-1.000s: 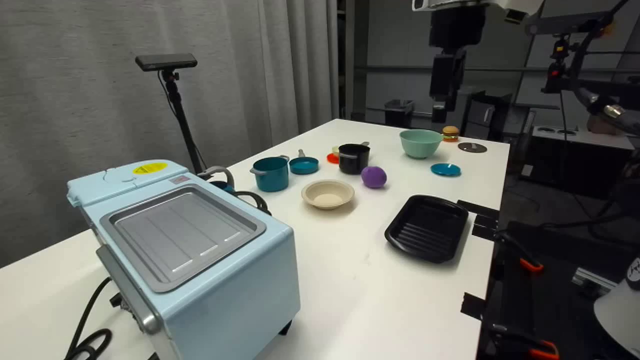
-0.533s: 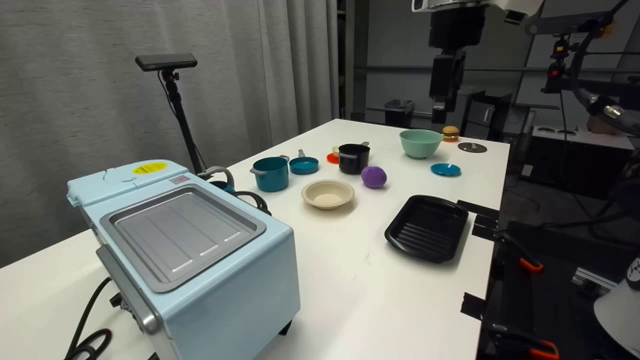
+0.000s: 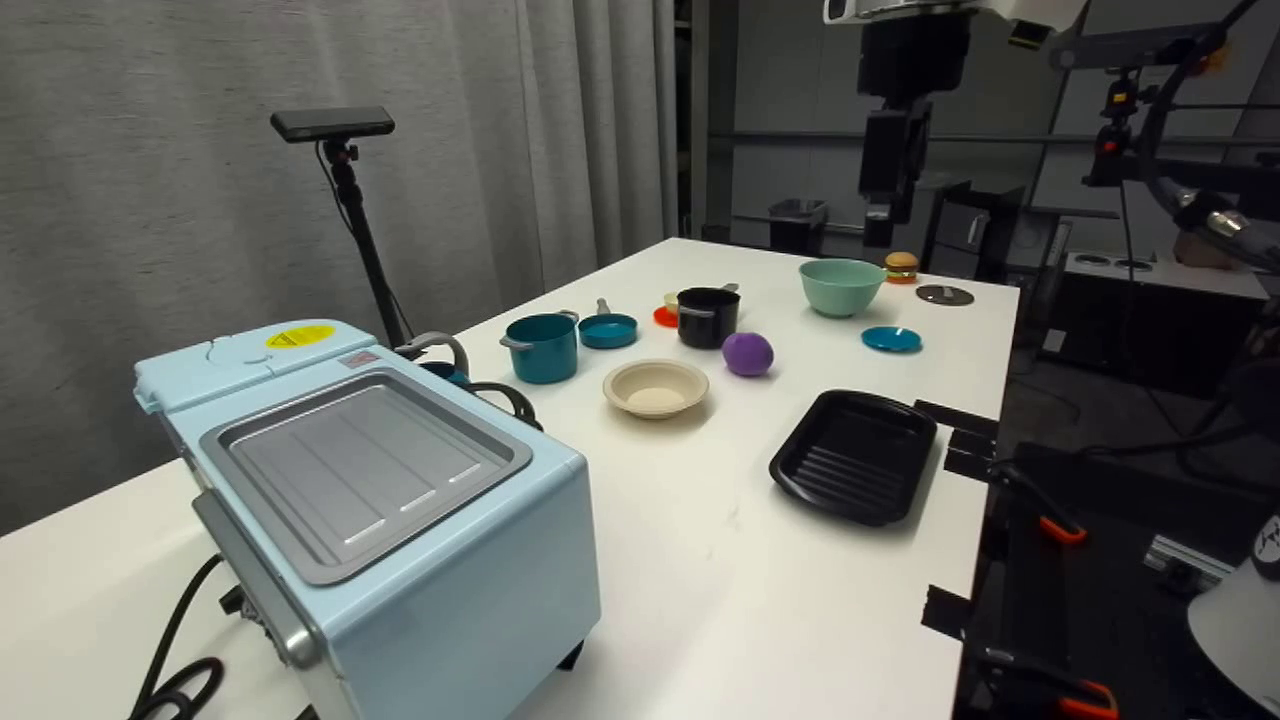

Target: Pick up the purple toy from the table, put it in the bowl, put it back on the table and then put it back in the bowl.

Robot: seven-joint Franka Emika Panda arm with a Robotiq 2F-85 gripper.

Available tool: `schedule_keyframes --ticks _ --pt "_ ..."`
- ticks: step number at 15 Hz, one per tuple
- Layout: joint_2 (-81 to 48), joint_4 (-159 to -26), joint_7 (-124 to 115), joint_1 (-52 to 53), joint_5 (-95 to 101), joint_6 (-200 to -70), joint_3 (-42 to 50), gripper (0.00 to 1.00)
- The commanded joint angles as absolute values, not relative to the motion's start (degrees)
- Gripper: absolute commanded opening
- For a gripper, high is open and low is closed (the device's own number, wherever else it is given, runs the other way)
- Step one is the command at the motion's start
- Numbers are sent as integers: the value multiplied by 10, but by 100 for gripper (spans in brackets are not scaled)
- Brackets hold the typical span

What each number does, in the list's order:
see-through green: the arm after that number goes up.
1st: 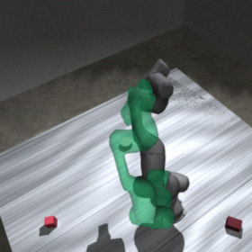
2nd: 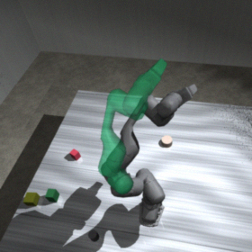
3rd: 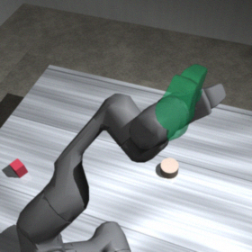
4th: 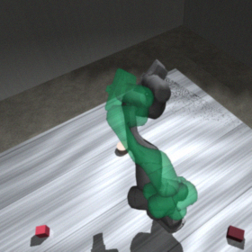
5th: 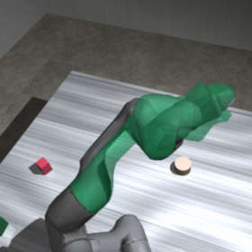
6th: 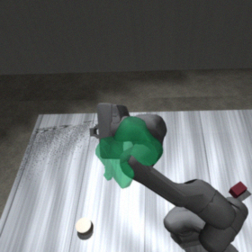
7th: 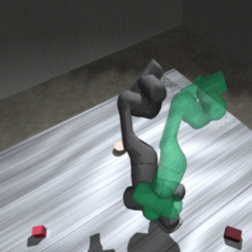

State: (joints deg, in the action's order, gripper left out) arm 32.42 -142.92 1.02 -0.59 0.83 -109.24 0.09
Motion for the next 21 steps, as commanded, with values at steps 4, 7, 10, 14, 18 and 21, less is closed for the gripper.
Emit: schedule_keyframes --ticks 4,7,10,14,18,21 --pt "324 -1428 9 -4 9 -1091 2 100" --pt "324 -1428 9 -4 9 -1091 2 100" --pt "324 -1428 9 -4 9 -1091 2 100" --pt "302 -1409 12 -7 7 -1100 8 100" --pt "241 -1361 18 -14 8 -1123 20 100" --pt "179 -1323 19 -16 8 -1153 27 100"
